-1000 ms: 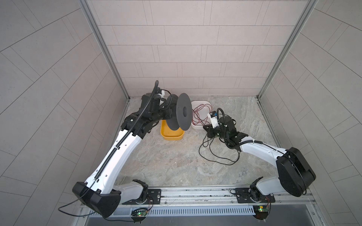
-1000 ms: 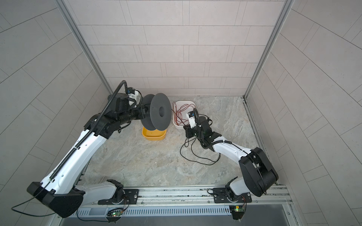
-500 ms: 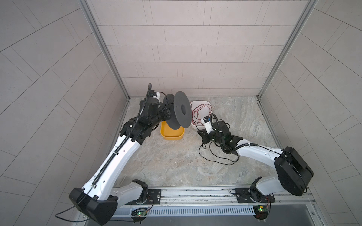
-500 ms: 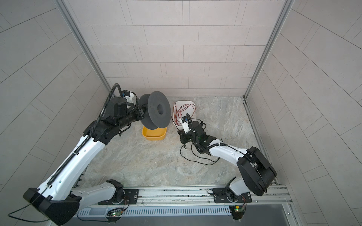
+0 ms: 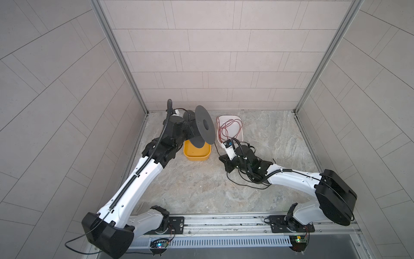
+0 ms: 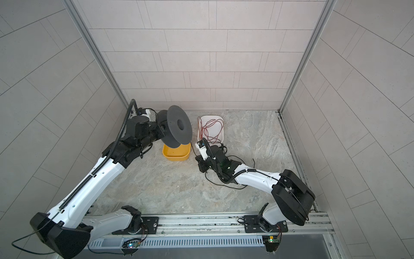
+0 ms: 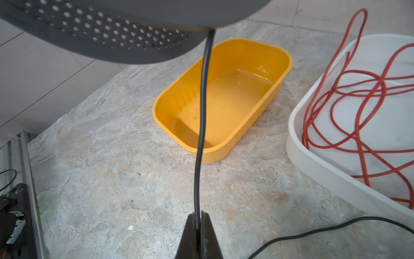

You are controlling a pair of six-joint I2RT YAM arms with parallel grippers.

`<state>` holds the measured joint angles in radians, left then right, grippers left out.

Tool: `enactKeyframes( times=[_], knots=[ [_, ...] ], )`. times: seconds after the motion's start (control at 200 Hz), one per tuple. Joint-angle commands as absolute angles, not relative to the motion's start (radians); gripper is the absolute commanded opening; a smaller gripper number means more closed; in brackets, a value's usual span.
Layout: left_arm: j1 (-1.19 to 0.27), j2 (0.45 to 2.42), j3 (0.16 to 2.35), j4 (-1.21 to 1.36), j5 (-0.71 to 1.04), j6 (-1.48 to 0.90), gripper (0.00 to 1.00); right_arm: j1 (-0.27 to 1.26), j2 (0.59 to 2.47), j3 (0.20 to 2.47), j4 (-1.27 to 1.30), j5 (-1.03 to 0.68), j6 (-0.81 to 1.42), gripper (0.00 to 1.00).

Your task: Wrap the cables

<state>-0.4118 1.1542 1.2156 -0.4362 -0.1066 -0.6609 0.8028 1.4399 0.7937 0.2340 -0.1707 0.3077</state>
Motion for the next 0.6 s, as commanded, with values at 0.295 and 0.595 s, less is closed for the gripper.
enactKeyframes(
  times=[0.295,0.595],
  knots=[
    [-0.468,1.15,1.198,-0.322,-0.291,-0.643,0.0,0.878,1.381,0.936,0.104,-0.161,0.257,0.0],
    [-0.541,1.187,1.201,-0.34,-0.374,-0.583,0.0,0.906,1.358,1.057,-0.032,-0.159,0.195,0.0]
  ],
)
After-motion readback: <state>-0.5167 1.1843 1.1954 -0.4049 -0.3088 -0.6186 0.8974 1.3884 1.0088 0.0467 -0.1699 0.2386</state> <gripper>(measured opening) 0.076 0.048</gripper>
